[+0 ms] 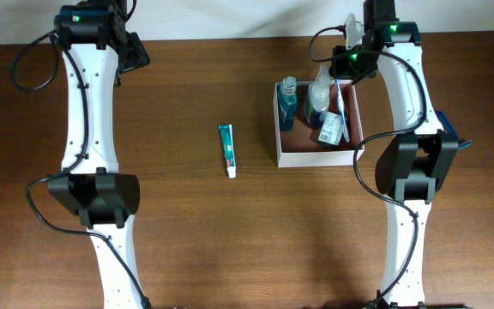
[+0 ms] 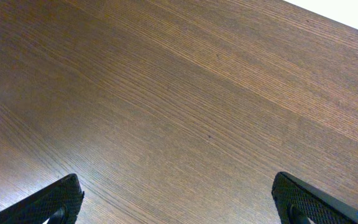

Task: Pack container
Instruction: 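Lower the toothbrush into the box and open the right gripper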

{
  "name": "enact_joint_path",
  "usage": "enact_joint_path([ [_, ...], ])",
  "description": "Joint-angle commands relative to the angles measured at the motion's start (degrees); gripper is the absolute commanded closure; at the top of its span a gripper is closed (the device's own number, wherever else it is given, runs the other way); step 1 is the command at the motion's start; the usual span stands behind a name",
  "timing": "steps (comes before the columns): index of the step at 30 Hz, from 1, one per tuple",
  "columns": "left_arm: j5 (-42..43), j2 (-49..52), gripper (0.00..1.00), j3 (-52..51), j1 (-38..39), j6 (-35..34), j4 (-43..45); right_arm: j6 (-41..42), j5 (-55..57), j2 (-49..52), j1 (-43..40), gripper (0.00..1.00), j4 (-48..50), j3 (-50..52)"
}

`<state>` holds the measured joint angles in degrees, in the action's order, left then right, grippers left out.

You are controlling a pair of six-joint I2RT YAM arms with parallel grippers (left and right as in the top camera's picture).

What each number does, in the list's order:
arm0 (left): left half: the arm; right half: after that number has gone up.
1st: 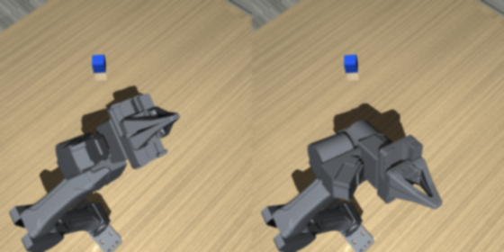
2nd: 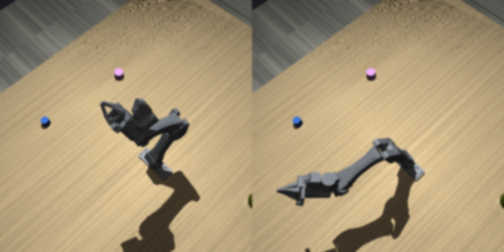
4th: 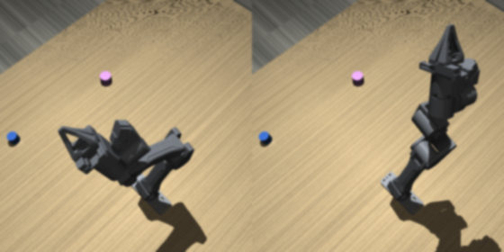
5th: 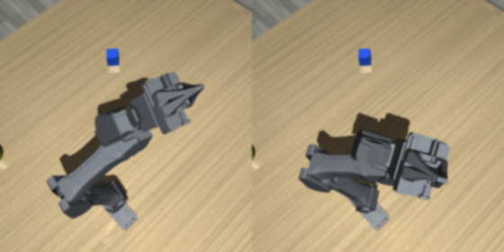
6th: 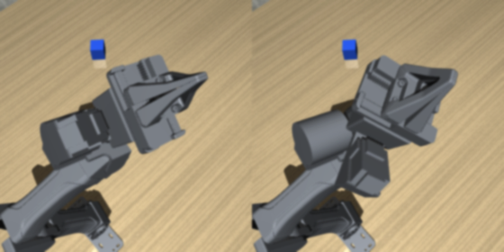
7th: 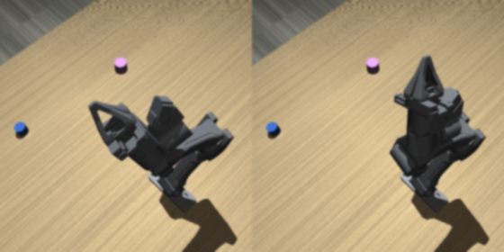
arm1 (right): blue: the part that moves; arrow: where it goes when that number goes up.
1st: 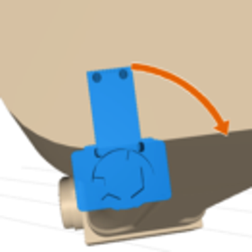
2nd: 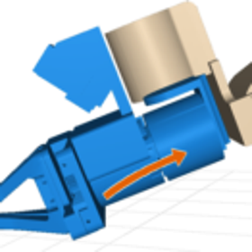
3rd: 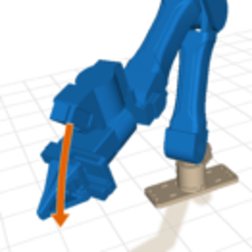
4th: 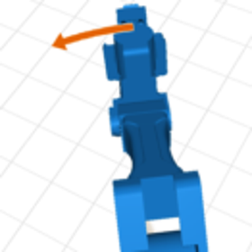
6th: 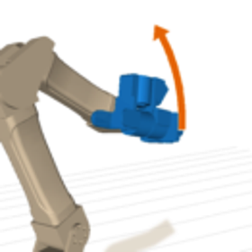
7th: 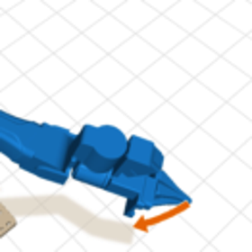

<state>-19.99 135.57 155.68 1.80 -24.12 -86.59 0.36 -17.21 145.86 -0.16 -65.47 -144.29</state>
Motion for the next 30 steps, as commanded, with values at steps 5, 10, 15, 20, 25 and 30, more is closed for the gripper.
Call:
enact_joint_path([
  [5,-0.4,0.5,0.01,-0.1,-0.1,-0.7,0.0,0.0,0.9,-0.5,0.4,0.96,-0.3,-0.9],
  [10,-0.4,0.5,0.01,-0.1,-0.1,-0.7,0.0,0.6,6.3,-0.9,0.4,0.96,-2.9,-4.8],
  [15,-0.4,0.5,0.01,-0.1,-0.1,-0.7,0.0,2.3,6.3,-0.9,-0.2,0.96,-7.7,-12.0],
  [20,-0.4,0.5,0.01,-0.1,-0.1,-0.7,0.0,4.7,6.4,-0.9,-0.7,0.96,-15.2,-16.3],
  [25,-0.4,0.5,0.01,-0.1,-0.1,-0.7,0.0,4.6,6.4,-0.9,-0.8,0.96,-23.0,-17.1],
  [30,-0.4,0.5,0.01,-0.1,-0.1,-0.7,0.0,4.6,6.3,-0.9,-0.9,0.96,-25.6,-17.1],
])
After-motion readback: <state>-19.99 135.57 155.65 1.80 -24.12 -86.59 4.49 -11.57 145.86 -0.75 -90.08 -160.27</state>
